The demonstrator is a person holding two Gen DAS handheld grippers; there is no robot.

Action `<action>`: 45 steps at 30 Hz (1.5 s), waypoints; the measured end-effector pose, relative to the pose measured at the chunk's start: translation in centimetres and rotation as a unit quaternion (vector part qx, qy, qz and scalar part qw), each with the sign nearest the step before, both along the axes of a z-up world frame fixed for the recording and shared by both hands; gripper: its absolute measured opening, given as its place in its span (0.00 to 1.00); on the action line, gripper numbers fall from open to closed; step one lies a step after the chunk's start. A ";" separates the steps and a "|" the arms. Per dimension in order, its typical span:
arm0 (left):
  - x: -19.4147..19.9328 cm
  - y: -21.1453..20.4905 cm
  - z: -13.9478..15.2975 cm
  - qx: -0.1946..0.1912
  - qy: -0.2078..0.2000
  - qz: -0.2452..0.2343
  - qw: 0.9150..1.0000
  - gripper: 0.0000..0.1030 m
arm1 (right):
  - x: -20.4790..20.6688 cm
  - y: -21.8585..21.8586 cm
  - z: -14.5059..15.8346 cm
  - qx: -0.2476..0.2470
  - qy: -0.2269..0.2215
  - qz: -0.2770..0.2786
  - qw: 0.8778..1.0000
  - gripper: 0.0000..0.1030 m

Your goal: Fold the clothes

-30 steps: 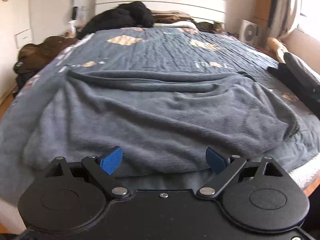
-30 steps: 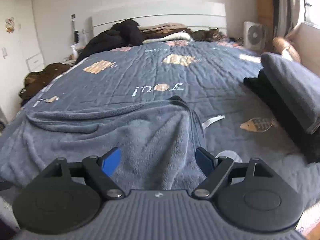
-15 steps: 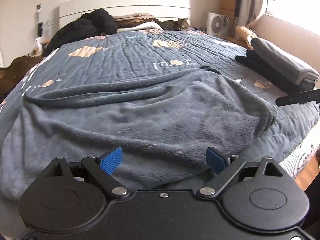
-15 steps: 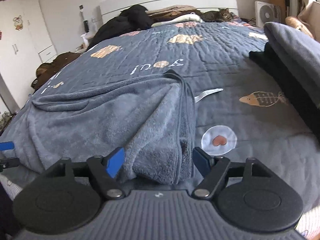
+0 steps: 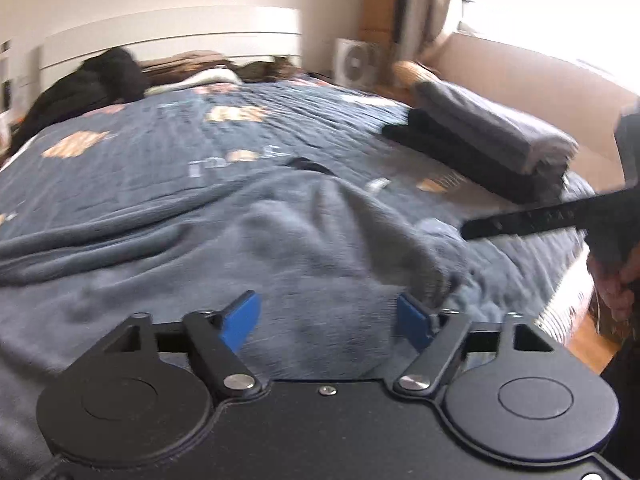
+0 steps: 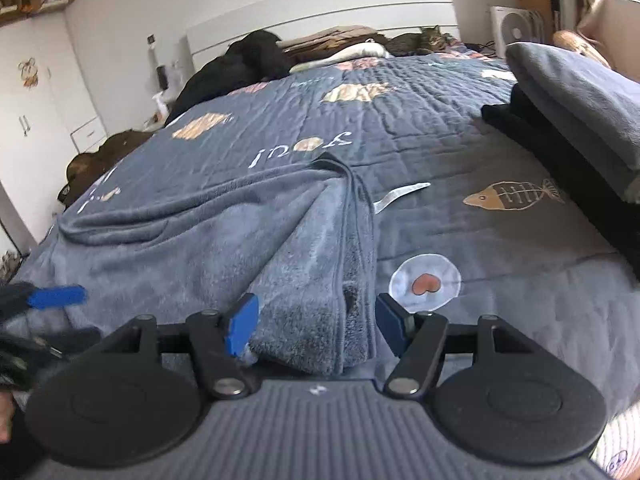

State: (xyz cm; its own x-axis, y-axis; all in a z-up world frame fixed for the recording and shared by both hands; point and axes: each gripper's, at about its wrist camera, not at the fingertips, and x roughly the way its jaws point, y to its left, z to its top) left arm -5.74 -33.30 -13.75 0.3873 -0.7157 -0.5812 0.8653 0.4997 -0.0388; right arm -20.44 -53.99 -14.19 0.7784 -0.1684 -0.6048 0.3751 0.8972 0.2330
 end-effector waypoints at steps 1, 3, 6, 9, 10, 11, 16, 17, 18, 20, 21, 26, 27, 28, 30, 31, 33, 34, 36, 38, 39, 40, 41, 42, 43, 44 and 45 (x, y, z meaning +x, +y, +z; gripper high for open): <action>-0.4 -1.0 -0.4 0.007 -0.005 -0.014 1.000 0.64 | -0.1 -0.1 0.0 -0.002 0.000 -0.003 1.000 0.63; -1.1 -2.6 -0.8 0.015 -0.015 -0.035 0.999 0.64 | -0.4 -0.5 -0.2 0.003 0.003 -0.008 1.000 0.63; -1.9 -4.7 -1.5 0.012 -0.023 -0.058 0.998 0.64 | -0.9 -1.0 -0.4 0.008 0.005 -0.016 1.000 0.63; -1.9 -6.7 -2.0 0.009 -0.020 -0.060 0.998 0.64 | -1.2 -1.4 -0.3 0.016 -0.003 -0.026 1.000 0.63; -1.9 -7.3 -2.2 0.009 -0.018 -0.060 0.998 0.64 | -1.3 -1.6 -0.3 0.019 -0.006 -0.029 0.999 0.63; -1.9 -7.7 -2.5 0.009 -0.016 -0.057 0.998 0.63 | -1.3 -1.7 -0.3 0.020 -0.008 -0.033 0.999 0.64; -0.7 -7.9 -4.1 0.017 0.020 -0.048 0.999 0.26 | -1.1 -1.8 -0.7 0.022 -0.001 -0.034 0.999 0.65; -0.3 -7.6 -4.2 0.018 0.030 -0.045 0.998 0.22 | -1.0 -1.8 -0.7 0.022 0.001 -0.033 0.999 0.65; 0.1 -7.3 -4.3 0.018 0.039 -0.042 0.998 0.17 | -1.0 -1.8 -0.8 0.022 0.002 -0.032 0.999 0.65; 0.9 -6.8 -4.4 0.019 0.058 -0.037 0.997 0.14 | -0.9 -1.8 -0.9 0.023 0.005 -0.029 0.999 0.65; 1.2 -6.5 -4.2 0.016 0.066 -0.035 0.997 0.12 | -0.9 -1.7 -0.9 0.024 0.007 -0.027 0.999 0.65; 2.0 -5.7 -3.6 0.011 0.091 -0.030 0.995 0.11 | -0.5 -0.8 -1.1 0.014 0.013 0.001 1.000 0.65; 2.1 -5.7 -3.6 0.012 0.093 -0.030 0.995 0.11 | -0.5 -0.3 -1.1 0.009 0.012 0.017 1.000 0.65; 2.1 -5.8 -3.6 0.012 0.094 -0.030 0.995 0.11 | -0.4 0.1 -1.0 0.000 0.008 0.034 0.999 0.65; 1.9 -5.9 -3.8 0.016 0.094 -0.028 0.995 0.11 | -0.3 1.0 -0.9 -0.017 0.001 0.066 0.998 0.65; 1.9 -5.9 -3.8 0.017 0.095 -0.027 0.995 0.12 | -0.3 1.4 -0.7 -0.022 -0.003 0.084 0.996 0.65; 1.9 -5.8 -3.8 0.016 0.098 -0.025 0.995 0.13 | -0.3 1.4 -0.6 -0.011 -0.010 0.110 0.994 0.65; 2.0 -5.7 -3.7 0.014 0.101 -0.023 0.995 0.13 | -0.3 1.3 -0.6 -0.005 -0.012 0.114 0.993 0.65; 2.2 -5.5 -3.4 0.011 0.105 -0.020 0.994 0.13 | 0.0 0.9 -0.9 0.002 -0.004 0.119 0.993 0.64; 2.3 -5.2 -2.8 0.008 0.102 -0.017 0.995 0.13 | 0.5 0.6 -1.3 0.002 0.013 0.117 0.993 0.63; 2.3 -5.1 -2.5 0.007 0.101 -0.016 0.995 0.14 | 0.7 0.4 -1.6 0.007 0.017 0.118 0.993 0.63; 2.4 -4.9 -2.1 0.005 0.098 -0.014 0.995 0.15 | 0.9 0.3 -1.7 0.012 0.018 0.120 0.993 0.63; 2.5 -4.7 -1.7 0.003 0.093 -0.012 0.996 0.16 | 1.0 0.2 -1.8 0.016 0.014 0.125 0.992 0.63; 2.6 -4.5 -1.3 0.001 0.088 -0.010 0.996 0.20 | 1.0 0.2 -1.9 0.018 0.010 0.132 0.991 0.62; 2.7 -4.3 -1.0 -0.001 0.082 -0.008 0.997 0.22 | 1.2 0.2 -2.0 0.020 0.009 0.136 0.990 0.62; 2.9 -4.0 -0.8 -0.003 0.077 -0.004 0.997 0.28 | 1.3 0.0 -2.1 0.024 0.009 0.137 0.990 0.61; 3.0 -3.8 -0.6 -0.004 0.071 0.001 0.997 0.31 | 1.5 -0.1 -2.3 0.029 0.010 0.137 0.990 0.59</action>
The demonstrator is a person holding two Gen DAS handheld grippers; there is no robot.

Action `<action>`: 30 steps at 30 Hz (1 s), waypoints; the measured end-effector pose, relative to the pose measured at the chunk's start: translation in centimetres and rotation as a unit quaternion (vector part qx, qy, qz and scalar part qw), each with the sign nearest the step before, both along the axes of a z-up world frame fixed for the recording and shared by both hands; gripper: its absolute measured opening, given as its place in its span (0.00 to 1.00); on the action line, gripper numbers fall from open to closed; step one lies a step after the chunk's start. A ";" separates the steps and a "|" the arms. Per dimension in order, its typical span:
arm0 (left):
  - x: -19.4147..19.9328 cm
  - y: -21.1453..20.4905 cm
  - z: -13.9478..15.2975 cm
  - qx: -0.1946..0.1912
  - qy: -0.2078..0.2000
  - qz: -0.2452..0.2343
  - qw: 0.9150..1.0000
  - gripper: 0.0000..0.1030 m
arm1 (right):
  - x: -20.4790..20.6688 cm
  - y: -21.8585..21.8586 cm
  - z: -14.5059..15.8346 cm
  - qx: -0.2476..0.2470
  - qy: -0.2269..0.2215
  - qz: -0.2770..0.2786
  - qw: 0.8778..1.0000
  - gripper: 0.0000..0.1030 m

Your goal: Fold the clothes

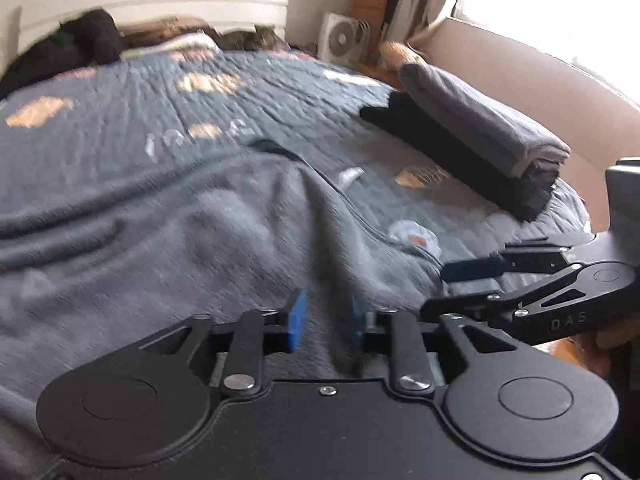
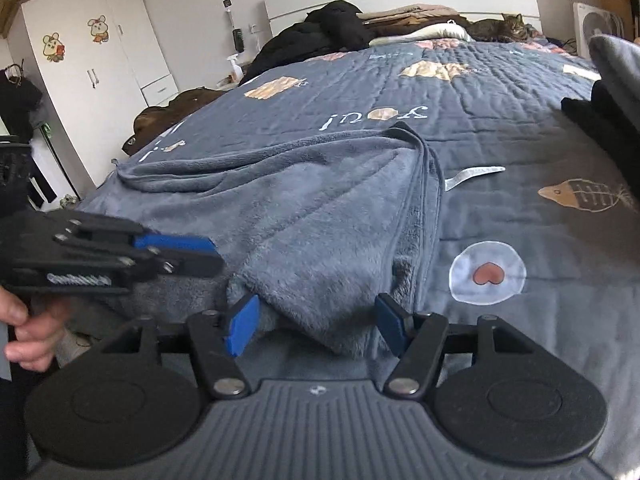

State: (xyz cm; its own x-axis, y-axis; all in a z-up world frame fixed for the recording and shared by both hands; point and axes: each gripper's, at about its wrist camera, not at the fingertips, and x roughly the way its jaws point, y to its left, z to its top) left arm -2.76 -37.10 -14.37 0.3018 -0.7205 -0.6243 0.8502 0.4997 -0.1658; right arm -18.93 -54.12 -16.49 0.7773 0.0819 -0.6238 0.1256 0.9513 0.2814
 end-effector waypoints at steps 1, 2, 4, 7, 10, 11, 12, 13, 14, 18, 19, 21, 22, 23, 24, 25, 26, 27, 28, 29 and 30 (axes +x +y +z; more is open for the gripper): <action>0.1 0.2 0.2 -0.001 -0.006 0.004 1.000 0.32 | 0.2 -0.1 -0.2 0.002 0.004 -0.001 1.000 0.58; 0.3 0.4 0.3 -0.002 -0.008 0.008 1.000 0.32 | 0.3 -0.1 -0.3 -0.001 0.009 -0.002 1.000 0.58; 0.6 0.6 0.4 -0.003 -0.003 0.014 1.000 0.32 | 0.3 -0.2 -0.4 -0.009 0.016 -0.009 1.000 0.58; 0.9 0.6 0.5 -0.002 -0.003 0.021 1.000 0.32 | -0.2 -1.1 -0.4 0.010 0.015 -0.022 1.000 0.59; 1.1 0.8 0.7 -0.006 -0.002 0.023 1.000 0.33 | -0.2 -1.5 -0.8 0.030 0.017 -0.018 0.999 0.59; 1.1 0.8 0.7 -0.007 -0.003 0.024 1.000 0.34 | 0.0 -1.5 -0.9 0.036 0.017 -0.011 0.999 0.59; 1.2 0.9 0.7 -0.007 -0.004 0.025 1.000 0.35 | 0.2 -1.3 -0.9 0.040 0.018 -0.003 0.999 0.59; 1.2 1.0 0.8 -0.008 -0.005 0.026 1.000 0.35 | 0.4 -1.1 -1.0 0.039 0.022 0.003 0.999 0.59; 1.2 1.0 0.8 -0.009 -0.005 0.026 1.000 0.36 | 0.6 -1.0 -1.1 0.035 0.029 0.004 0.999 0.59; 1.3 1.1 0.9 -0.009 -0.005 0.028 1.000 0.36 | 0.9 -1.4 -1.9 0.037 0.058 -0.012 0.998 0.52; 1.3 1.1 0.9 -0.010 -0.006 0.029 1.000 0.36 | 0.9 -1.5 -2.0 0.041 0.058 -0.014 0.997 0.44; 1.3 1.1 0.9 -0.010 -0.006 0.030 0.999 0.38 | 0.7 -1.4 -1.8 0.039 0.048 -0.019 0.998 0.18; 1.2 1.1 0.9 -0.010 -0.006 0.030 0.999 0.39 | 0.6 -1.4 -1.8 0.038 0.044 -0.023 0.998 0.14; 1.2 1.1 0.9 -0.010 -0.007 0.030 0.999 0.40 | 0.5 -1.5 -1.7 0.038 0.040 -0.026 0.998 0.10; 1.2 1.1 0.9 -0.009 -0.009 0.030 0.999 0.41 | 0.5 -1.5 -1.6 0.038 0.038 -0.027 0.998 0.08; 1.1 1.1 0.9 -0.007 -0.011 0.029 0.999 0.41 | 0.4 -1.5 -1.5 0.032 0.035 -0.027 0.998 0.06; 1.1 1.2 0.9 -0.006 -0.012 0.029 0.999 0.41 | 0.3 -1.4 -1.4 0.023 0.033 -0.028 0.999 0.04; 1.1 1.2 0.9 -0.007 -0.012 0.029 0.999 0.42 | 0.1 -1.4 -1.1 0.010 0.027 -0.031 0.999 0.03; 1.1 1.3 1.0 -0.008 -0.012 0.030 0.999 0.42 | -0.2 -1.3 -0.7 -0.007 0.017 -0.038 0.999 0.03; 1.2 1.3 1.0 -0.008 -0.011 0.032 0.999 0.42 | -0.5 -1.4 -0.2 -0.023 0.005 -0.045 0.999 0.03; 1.3 1.4 1.1 -0.009 -0.011 0.033 0.999 0.42 | -0.9 -1.5 0.3 -0.036 -0.010 -0.056 0.998 0.03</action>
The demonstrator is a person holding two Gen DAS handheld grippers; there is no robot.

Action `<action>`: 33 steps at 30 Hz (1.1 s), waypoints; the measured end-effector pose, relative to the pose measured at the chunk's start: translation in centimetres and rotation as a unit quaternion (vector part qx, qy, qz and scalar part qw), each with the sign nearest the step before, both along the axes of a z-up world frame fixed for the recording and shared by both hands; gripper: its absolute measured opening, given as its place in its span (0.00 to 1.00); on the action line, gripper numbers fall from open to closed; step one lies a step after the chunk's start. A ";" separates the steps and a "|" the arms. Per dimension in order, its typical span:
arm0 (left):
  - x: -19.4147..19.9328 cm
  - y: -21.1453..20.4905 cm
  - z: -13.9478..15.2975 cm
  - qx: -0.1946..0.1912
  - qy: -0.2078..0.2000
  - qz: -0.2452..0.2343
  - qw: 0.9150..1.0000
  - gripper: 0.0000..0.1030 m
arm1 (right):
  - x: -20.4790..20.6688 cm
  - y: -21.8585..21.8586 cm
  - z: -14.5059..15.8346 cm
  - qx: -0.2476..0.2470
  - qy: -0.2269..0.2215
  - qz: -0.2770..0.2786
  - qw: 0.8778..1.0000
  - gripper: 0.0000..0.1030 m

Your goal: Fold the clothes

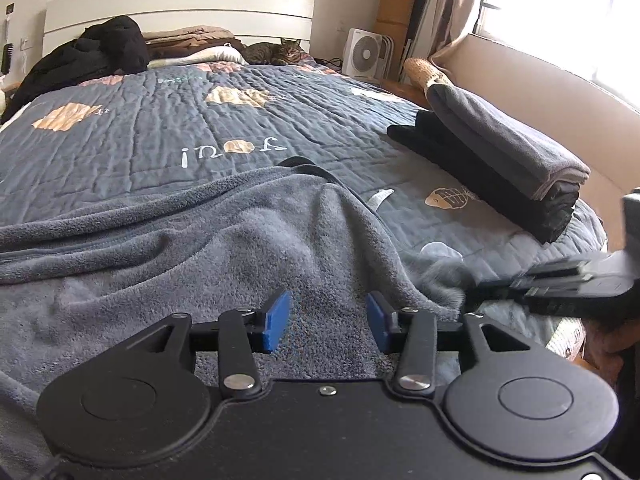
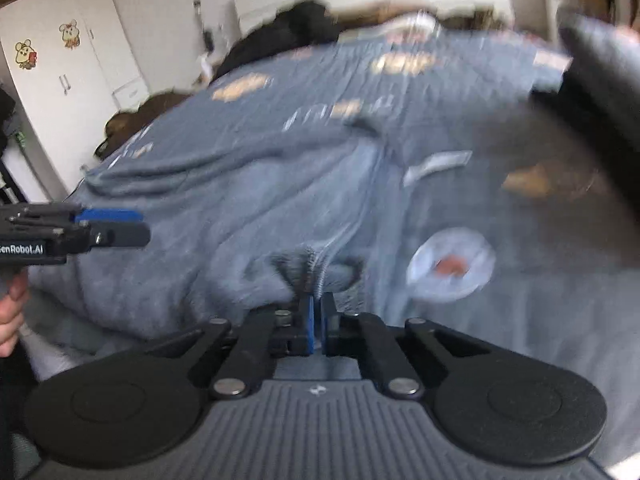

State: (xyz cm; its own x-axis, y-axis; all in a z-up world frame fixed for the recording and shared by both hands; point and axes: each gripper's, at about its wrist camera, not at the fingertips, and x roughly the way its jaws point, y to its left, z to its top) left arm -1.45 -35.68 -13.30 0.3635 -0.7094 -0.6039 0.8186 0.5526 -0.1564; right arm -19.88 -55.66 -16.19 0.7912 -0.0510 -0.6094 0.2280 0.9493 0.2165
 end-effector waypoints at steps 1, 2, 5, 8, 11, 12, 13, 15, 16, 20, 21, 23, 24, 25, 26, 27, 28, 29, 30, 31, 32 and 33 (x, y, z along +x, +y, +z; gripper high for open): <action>0.1 0.0 0.0 -0.001 0.001 0.002 1.000 0.43 | -0.5 -0.3 0.5 -0.012 -0.015 -0.013 1.000 0.02; 0.2 0.1 0.1 -0.001 0.001 0.004 1.000 0.43 | -0.9 -0.6 0.9 -0.020 -0.027 -0.022 0.999 0.02; 0.5 0.2 0.1 -0.001 0.003 0.010 1.000 0.43 | -1.0 -0.8 1.0 -0.036 -0.028 -0.031 0.999 0.02; 0.7 0.2 0.1 -0.001 0.003 0.011 1.000 0.43 | -0.9 -0.6 0.9 -0.076 -0.013 -0.032 0.997 0.02; 0.7 0.3 0.0 0.001 0.004 0.012 1.000 0.43 | -0.8 0.1 0.3 -0.115 0.024 -0.008 0.993 0.02; 0.8 0.3 0.0 0.002 0.004 0.012 1.000 0.44 | -0.5 0.5 -0.5 -0.132 0.054 0.004 0.990 0.02; 0.8 0.3 0.0 0.003 0.005 0.012 1.000 0.44 | -0.2 0.7 -1.2 -0.140 0.081 0.015 0.987 0.02; 0.8 0.3 -0.1 0.005 0.005 0.013 1.000 0.44 | 0.2 0.7 -2.0 -0.134 0.108 0.024 0.985 0.02; 0.8 0.4 0.0 0.006 0.004 0.013 1.000 0.44 | 0.1 0.3 -1.9 -0.127 0.108 0.017 0.986 0.02; 0.8 0.4 -0.1 0.010 0.005 0.010 1.000 0.46 | -0.6 -1.3 -1.1 -0.105 0.089 -0.028 0.990 0.04; 0.8 0.4 -0.1 0.011 0.006 0.011 1.000 0.48 | -0.7 -1.7 -1.1 -0.114 0.094 -0.053 0.988 0.04; 0.9 0.4 -0.1 0.013 0.006 0.011 1.000 0.48 | -1.1 -3.0 -1.1 -0.119 0.108 -0.107 0.981 0.04; 0.8 0.4 0.0 0.013 0.007 0.011 1.000 0.48 | -1.5 -3.6 -0.9 -0.107 0.104 -0.125 0.981 0.04; 0.8 0.4 0.0 0.013 0.007 0.011 1.000 0.48 | -1.8 -3.8 -0.5 -0.092 0.088 -0.128 0.984 0.04; 0.8 0.4 0.0 0.013 0.007 0.010 1.000 0.49 | -1.9 -3.8 0.0 -0.077 0.066 -0.123 0.987 0.06; 0.8 0.4 0.1 0.013 0.007 0.010 1.000 0.49 | -2.0 -3.8 0.5 -0.062 0.045 -0.117 0.990 0.06; 0.8 0.5 0.1 0.013 0.006 0.010 1.000 0.49 | -1.9 -3.7 0.9 -0.045 0.026 -0.114 0.992 0.06; 0.8 0.5 0.2 0.013 0.006 0.010 1.000 0.49 | -1.6 -3.6 1.3 -0.028 0.013 -0.113 0.993 0.07; 0.9 0.6 0.4 0.013 0.004 0.010 1.000 0.49 | -1.2 -3.5 1.7 -0.015 0.002 -0.109 0.994 0.09; 1.0 0.8 0.7 0.013 0.001 0.011 1.000 0.49 | -0.7 -3.2 2.3 -0.003 -0.010 -0.103 0.995 0.10; 1.2 1.1 1.1 0.013 -0.001 0.012 1.000 0.49 | -0.1 -2.9 2.8 0.008 -0.021 -0.098 0.995 0.15; 1.4 1.3 1.5 0.013 -0.005 0.013 1.000 0.49 | 0.6 -2.6 3.5 0.018 -0.032 -0.091 0.995 0.23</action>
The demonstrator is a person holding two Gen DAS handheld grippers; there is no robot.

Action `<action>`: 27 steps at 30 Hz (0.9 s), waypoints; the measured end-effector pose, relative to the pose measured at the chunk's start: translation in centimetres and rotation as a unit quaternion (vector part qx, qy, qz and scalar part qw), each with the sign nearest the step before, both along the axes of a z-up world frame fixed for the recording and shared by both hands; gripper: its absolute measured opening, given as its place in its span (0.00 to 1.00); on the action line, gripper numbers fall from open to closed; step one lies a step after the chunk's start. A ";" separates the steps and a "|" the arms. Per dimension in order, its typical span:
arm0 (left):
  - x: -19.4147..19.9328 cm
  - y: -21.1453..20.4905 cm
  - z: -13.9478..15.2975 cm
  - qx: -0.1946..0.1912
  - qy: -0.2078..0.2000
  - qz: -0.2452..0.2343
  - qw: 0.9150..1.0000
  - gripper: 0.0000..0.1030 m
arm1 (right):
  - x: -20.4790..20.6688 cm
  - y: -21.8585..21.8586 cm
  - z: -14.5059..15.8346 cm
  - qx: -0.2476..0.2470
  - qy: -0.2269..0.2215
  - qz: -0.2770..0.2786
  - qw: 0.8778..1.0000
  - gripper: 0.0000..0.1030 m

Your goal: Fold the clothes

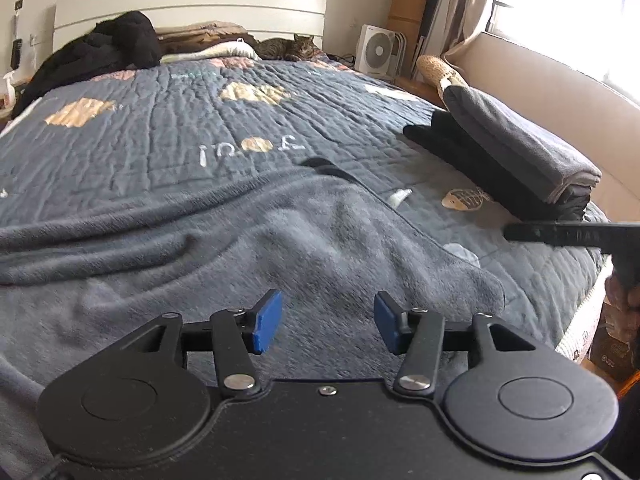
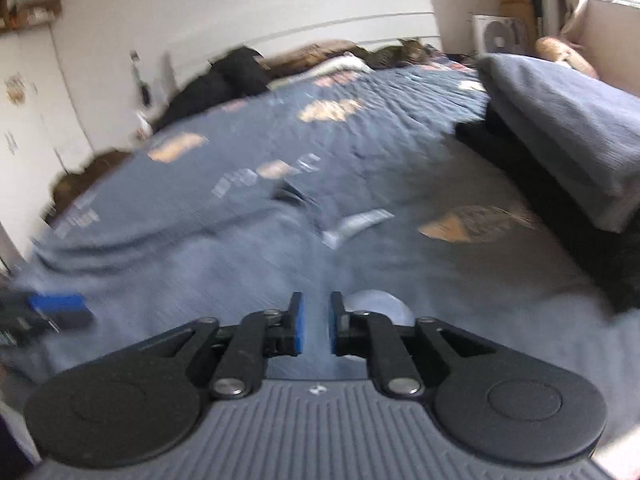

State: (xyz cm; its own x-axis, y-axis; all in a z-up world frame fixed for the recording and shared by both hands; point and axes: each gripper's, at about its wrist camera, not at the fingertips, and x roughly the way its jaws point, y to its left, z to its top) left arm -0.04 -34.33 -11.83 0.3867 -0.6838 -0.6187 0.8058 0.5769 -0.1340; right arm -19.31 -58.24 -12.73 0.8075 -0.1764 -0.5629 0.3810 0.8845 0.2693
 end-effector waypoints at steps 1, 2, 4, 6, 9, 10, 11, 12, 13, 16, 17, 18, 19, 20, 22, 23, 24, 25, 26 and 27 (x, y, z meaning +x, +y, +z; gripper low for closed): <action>0.3 0.4 0.6 -0.001 -0.007 0.000 1.000 0.49 | 0.7 0.4 0.6 0.007 -0.009 0.009 1.000 0.29; 0.7 0.9 1.3 -0.001 -0.014 -0.001 1.000 0.51 | 1.6 0.8 1.3 0.010 -0.016 0.020 1.000 0.43; 1.8 2.7 2.9 0.000 -0.035 -0.003 0.999 0.57 | 3.9 1.7 2.8 0.011 -0.034 0.044 0.998 0.58; 3.0 4.9 4.3 0.009 -0.067 0.001 0.998 0.61 | 6.5 2.7 4.1 0.016 -0.052 0.068 0.996 0.66; 6.3 9.4 5.2 0.044 -0.102 0.040 0.993 0.61 | 10.7 4.6 5.1 0.016 -0.065 0.101 0.993 0.69; 7.5 10.9 5.4 0.057 -0.111 0.055 0.991 0.61 | 12.0 5.2 5.2 0.018 -0.066 0.115 0.991 0.69; 8.6 12.4 5.6 0.069 -0.118 0.071 0.988 0.61 | 13.1 5.8 5.3 0.020 -0.065 0.125 0.990 0.70; 9.7 13.7 5.5 0.077 -0.119 0.088 0.986 0.61 | 14.2 6.4 5.2 0.022 -0.064 0.134 0.989 0.70; 10.9 15.1 5.5 0.084 -0.116 0.107 0.984 0.61 | 15.3 7.0 5.2 0.023 -0.064 0.143 0.987 0.70; 13.4 18.1 5.2 0.084 -0.108 0.160 0.978 0.61 | 18.0 8.3 4.7 0.032 -0.058 0.157 0.985 0.71; 13.9 18.4 5.1 0.087 -0.107 0.170 0.976 0.61 | 18.5 8.6 4.5 0.036 -0.060 0.158 0.985 0.72; 14.4 18.4 4.9 0.093 -0.108 0.171 0.975 0.61 | 19.0 8.8 4.1 0.040 -0.057 0.159 0.985 0.72; 14.9 18.3 4.8 0.100 -0.108 0.171 0.974 0.61 | 19.5 8.9 4.0 0.042 -0.052 0.160 0.985 0.72; 15.4 18.2 4.6 0.106 -0.108 0.172 0.973 0.61 | 19.9 8.9 3.9 0.041 -0.047 0.159 0.985 0.72; 16.3 17.5 4.3 0.119 -0.110 0.159 0.974 0.61 | 20.0 8.6 4.0 0.033 -0.045 0.154 0.987 0.72; 16.8 16.9 4.3 0.125 -0.111 0.149 0.975 0.61 | 20.1 8.3 4.1 0.029 -0.047 0.150 0.987 0.72; 17.4 16.1 4.3 0.126 -0.110 0.139 0.976 0.61 | 20.3 7.9 4.2 0.027 -0.048 0.146 0.988 0.72; 18.0 15.2 4.4 0.122 -0.107 0.128 0.978 0.61 | 20.4 7.3 4.2 0.027 -0.051 0.139 0.989 0.72; 18.7 14.3 4.5 0.118 -0.104 0.117 0.981 0.61 | 20.4 6.7 4.2 0.032 -0.054 0.129 0.990 0.72; 19.5 13.2 4.6 0.112 -0.099 0.105 0.983 0.61 | 20.4 6.0 4.2 0.040 -0.058 0.121 0.990 0.72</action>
State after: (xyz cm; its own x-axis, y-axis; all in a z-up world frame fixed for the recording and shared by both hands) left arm 19.41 -21.14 -7.25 0.6338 -0.4308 -0.6425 0.6625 0.7310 0.1635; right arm 1.13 -52.24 -8.56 0.8810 0.0718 -0.4676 0.1221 0.9205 0.3713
